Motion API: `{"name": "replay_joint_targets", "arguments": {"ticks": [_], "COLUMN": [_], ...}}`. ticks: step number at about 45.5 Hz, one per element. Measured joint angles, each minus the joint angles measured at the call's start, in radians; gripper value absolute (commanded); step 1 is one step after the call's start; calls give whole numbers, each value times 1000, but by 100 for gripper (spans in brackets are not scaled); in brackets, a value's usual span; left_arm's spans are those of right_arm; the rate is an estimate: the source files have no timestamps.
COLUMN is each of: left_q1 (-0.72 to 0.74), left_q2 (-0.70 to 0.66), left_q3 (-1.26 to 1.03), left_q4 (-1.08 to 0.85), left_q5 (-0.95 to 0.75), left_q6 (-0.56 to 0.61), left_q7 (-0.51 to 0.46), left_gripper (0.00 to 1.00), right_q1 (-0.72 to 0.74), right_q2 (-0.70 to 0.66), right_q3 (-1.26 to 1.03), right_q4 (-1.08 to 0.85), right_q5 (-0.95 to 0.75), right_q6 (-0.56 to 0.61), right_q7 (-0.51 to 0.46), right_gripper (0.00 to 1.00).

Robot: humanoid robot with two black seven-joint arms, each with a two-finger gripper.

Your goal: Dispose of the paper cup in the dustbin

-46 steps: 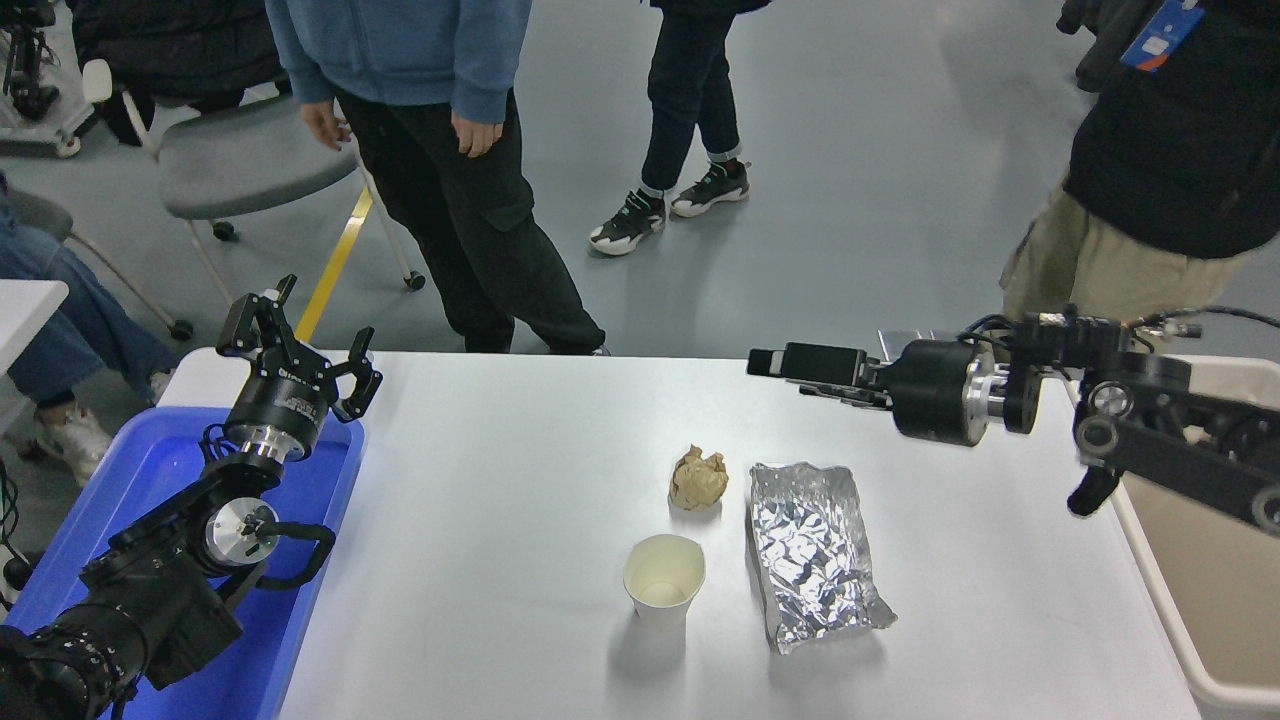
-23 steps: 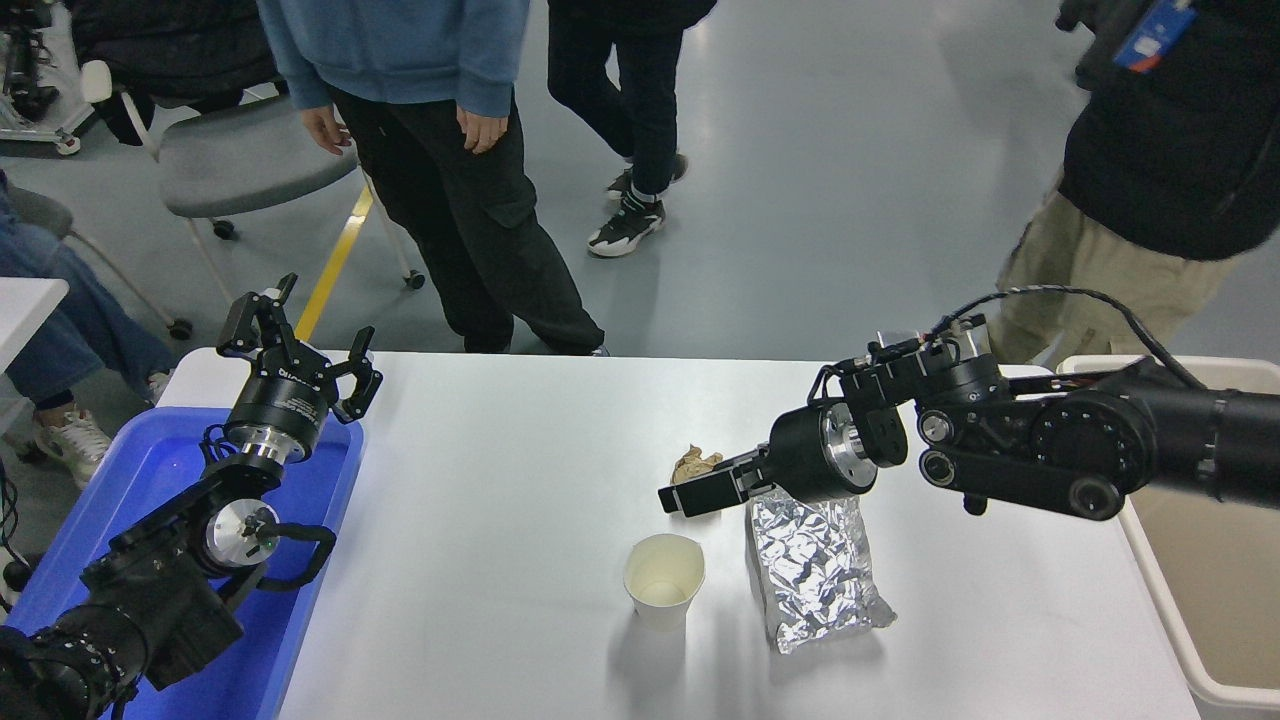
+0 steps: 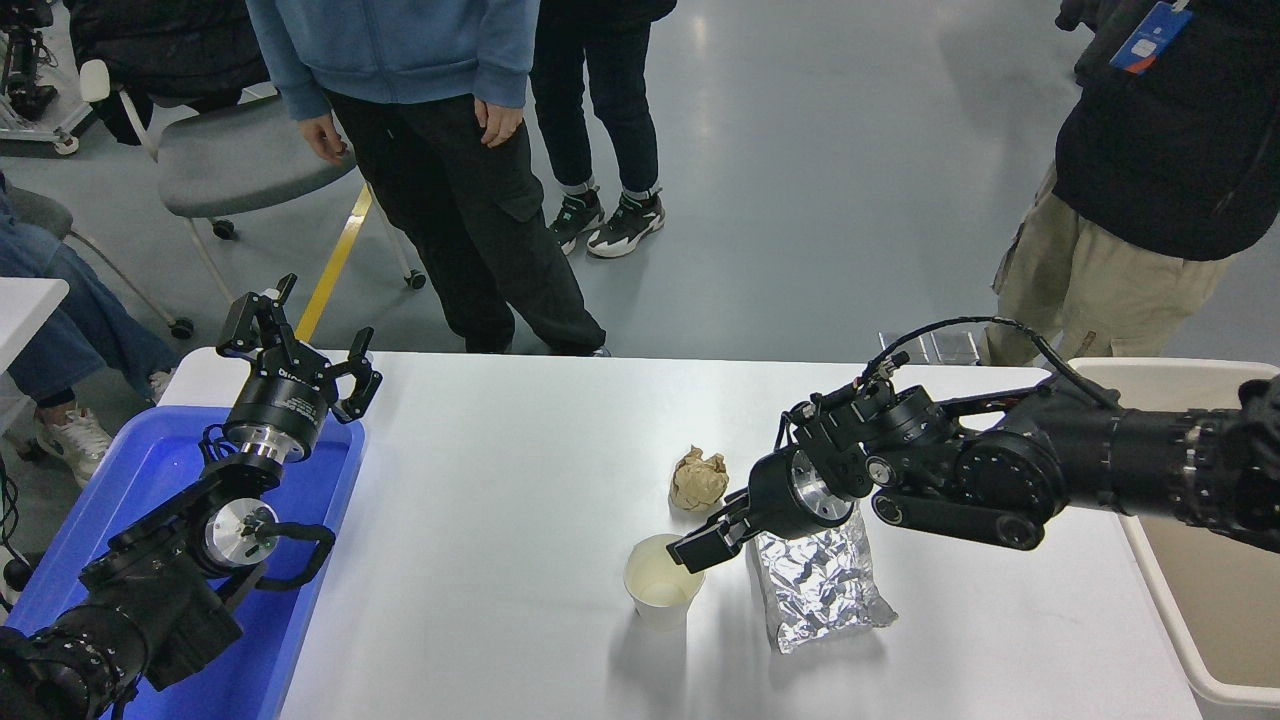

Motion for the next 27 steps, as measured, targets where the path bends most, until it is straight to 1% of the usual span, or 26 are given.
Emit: {"name": "replay_joint_targets", "arguments": {"ticks": [11, 16, 19, 21, 23, 25, 27], "left_q1": [0, 0, 0, 0, 0, 0, 0], "left_q2": [0, 0, 0, 0, 0, 0, 0], "left_q3": [0, 0, 0, 0, 0, 0, 0], "left_q4": [0, 0, 0, 0, 0, 0, 0], "left_q5": [0, 0, 0, 0, 0, 0, 0], "left_q6": [0, 0, 0, 0, 0, 0, 0], "left_q7": [0, 0, 0, 0, 0, 0, 0], "left_gripper": [100, 100, 100, 100, 100, 100, 100], "right_q1": [-28, -32, -34, -35, -35, -35, -34], "right_q2": [49, 59, 63, 66, 67, 68, 70], "right_q3": [-10, -12, -13, -15, -15, -15, -16], "right_q4": [-45, -55, -60, -64, -65, -66, -68], "right_q5": [-11, -14, -16, -17, -18, -18, -19], "right_q6": [-5, -11, -15, -19, -21, -23, -26], "right_q7": [0, 0, 0, 1, 1, 2, 3], "right_gripper": [97, 89, 80, 70, 56, 38, 28]}}
